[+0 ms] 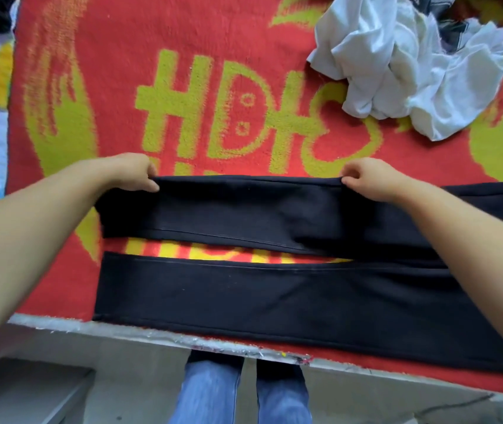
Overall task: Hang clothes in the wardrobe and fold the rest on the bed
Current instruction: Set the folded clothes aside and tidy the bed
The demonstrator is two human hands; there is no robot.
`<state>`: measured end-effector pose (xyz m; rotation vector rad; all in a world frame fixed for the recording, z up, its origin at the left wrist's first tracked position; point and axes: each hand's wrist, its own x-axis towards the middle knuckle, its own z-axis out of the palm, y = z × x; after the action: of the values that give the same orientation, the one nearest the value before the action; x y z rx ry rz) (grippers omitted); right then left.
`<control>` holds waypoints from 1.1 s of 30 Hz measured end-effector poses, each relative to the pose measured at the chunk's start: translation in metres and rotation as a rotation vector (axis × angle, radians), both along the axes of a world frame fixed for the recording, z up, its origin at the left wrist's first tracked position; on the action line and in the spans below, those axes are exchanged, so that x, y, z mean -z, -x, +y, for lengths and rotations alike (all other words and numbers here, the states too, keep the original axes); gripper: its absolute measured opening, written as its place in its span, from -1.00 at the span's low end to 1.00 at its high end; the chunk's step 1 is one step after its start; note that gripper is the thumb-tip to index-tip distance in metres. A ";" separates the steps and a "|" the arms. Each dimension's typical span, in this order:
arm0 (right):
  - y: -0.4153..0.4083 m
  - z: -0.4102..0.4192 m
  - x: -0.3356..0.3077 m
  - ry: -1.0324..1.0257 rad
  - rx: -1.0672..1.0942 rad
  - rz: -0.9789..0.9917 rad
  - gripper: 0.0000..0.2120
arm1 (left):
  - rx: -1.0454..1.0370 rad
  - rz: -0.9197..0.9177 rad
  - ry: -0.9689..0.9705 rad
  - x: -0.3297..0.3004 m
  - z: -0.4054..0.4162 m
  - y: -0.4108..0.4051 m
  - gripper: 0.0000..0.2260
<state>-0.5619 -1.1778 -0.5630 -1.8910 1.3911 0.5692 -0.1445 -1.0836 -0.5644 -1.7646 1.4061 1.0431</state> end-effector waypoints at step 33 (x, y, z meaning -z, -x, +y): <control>0.016 0.136 0.000 0.308 -0.129 -0.051 -0.78 | 0.279 -0.030 0.369 0.024 0.134 0.016 -0.73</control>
<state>-0.5780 -1.0417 -0.5625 -2.2362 1.3938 0.3796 -0.1607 -0.9494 -0.5883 -1.7532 1.8533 0.6362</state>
